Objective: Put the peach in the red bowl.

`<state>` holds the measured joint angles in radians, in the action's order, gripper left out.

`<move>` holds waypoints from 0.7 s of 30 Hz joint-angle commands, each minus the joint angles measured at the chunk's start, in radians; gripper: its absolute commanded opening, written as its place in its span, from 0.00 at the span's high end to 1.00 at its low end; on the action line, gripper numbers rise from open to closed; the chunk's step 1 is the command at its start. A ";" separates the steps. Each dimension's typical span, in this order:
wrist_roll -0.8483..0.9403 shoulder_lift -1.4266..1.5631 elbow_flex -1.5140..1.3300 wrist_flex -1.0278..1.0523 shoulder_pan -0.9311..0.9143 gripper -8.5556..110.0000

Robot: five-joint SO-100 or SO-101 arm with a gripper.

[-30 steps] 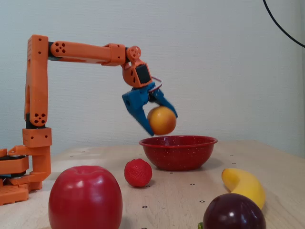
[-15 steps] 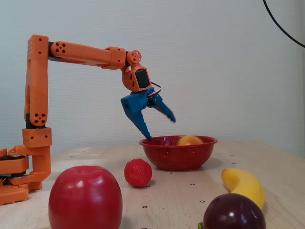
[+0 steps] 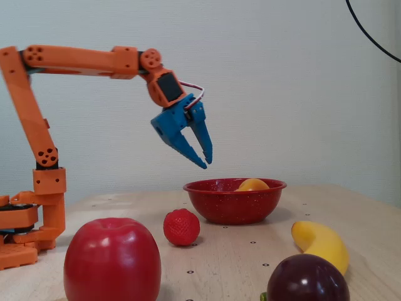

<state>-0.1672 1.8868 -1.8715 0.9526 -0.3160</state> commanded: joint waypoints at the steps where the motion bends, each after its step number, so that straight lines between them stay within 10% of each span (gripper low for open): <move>1: 0.003 0.175 -0.044 -0.064 0.060 0.93; 21: -0.069 1.015 -1.094 -0.471 0.285 0.93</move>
<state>-0.2194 2.8609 -2.9897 0.5200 -0.0491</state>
